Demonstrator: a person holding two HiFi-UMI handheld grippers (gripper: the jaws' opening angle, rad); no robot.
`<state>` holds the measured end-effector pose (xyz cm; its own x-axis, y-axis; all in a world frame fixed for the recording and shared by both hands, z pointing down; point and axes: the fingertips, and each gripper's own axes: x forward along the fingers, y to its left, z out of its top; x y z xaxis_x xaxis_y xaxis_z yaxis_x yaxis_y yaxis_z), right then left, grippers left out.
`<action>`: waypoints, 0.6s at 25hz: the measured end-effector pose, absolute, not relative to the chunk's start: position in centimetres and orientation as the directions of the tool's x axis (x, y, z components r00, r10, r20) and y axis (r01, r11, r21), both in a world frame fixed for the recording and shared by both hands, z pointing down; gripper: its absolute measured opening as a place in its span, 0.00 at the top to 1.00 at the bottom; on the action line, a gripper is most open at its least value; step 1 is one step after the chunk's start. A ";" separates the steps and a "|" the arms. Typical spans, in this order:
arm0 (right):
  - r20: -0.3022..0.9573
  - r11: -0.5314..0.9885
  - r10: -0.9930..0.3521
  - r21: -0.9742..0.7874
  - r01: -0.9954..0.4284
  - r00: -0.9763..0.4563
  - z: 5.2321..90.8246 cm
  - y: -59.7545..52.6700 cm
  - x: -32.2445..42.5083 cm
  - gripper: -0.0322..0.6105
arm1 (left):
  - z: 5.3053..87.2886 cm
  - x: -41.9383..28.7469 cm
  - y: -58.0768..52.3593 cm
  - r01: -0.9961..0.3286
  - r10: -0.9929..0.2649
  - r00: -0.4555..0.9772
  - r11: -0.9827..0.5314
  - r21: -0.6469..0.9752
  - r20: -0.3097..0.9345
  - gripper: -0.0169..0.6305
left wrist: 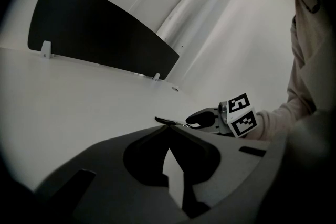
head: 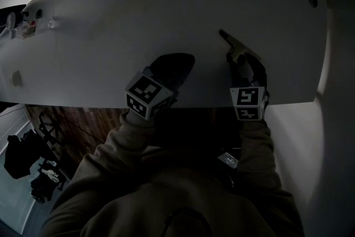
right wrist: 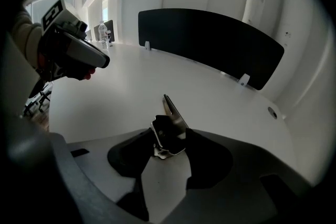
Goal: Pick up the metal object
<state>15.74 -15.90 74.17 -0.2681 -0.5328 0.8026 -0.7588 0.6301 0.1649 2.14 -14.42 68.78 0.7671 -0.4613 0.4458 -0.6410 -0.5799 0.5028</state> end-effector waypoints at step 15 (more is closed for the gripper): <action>0.772 0.547 -0.586 0.155 -0.823 -0.244 71.1 -17.7 17.7 0.91 | 67.7 2.5 -14.9 -0.646 -0.466 0.763 -0.590 0.485 0.448 0.97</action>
<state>17.74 -17.72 71.10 -0.2440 -0.5864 0.7724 -0.8228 0.5468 0.1552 2.45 -14.95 67.70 0.7628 -0.4665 0.4478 -0.6455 -0.5901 0.4849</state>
